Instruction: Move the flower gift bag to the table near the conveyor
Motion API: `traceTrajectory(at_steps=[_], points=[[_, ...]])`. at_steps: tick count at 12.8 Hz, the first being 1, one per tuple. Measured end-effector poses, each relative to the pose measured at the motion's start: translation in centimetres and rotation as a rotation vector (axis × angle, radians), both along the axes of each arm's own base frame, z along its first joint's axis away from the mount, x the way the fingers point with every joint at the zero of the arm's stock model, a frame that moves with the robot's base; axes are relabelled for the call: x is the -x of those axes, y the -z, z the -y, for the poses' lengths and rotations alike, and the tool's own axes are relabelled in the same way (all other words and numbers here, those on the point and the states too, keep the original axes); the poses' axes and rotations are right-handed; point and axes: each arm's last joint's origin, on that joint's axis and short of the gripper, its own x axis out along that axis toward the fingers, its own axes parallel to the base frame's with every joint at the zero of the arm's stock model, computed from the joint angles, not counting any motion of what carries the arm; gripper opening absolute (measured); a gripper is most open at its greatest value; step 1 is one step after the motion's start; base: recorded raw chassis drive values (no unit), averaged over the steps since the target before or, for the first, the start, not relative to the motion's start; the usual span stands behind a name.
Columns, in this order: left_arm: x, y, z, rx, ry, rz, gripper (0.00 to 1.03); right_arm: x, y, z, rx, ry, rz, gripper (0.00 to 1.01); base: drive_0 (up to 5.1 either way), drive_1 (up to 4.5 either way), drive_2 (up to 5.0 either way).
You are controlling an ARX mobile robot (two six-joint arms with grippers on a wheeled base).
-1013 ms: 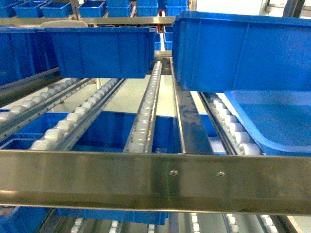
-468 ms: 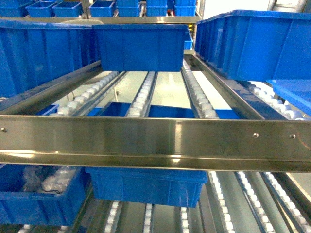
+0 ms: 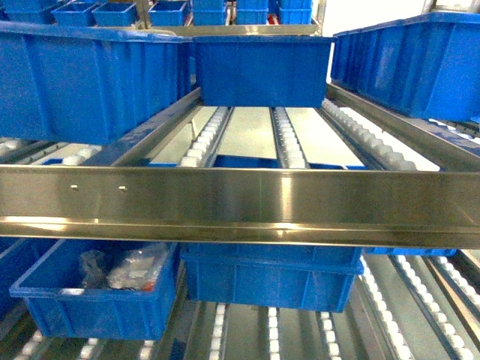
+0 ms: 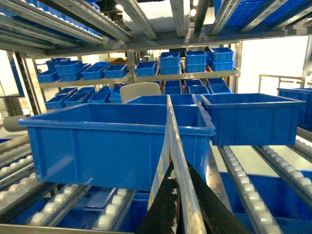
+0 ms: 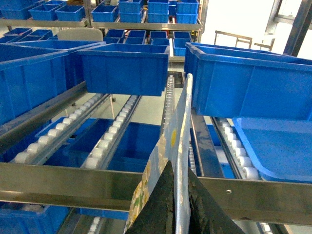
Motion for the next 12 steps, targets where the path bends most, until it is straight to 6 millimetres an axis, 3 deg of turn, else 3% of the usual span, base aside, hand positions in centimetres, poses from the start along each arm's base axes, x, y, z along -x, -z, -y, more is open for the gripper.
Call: traceTrajectory(at_steps=[12], points=[[-0.01, 0.01, 0.00, 0.000, 0.000, -0.001, 0.02, 0.00, 0.01, 0.00, 0.000, 0.000, -0.002, 0.03, -4.9, 2.60, 2.6]])
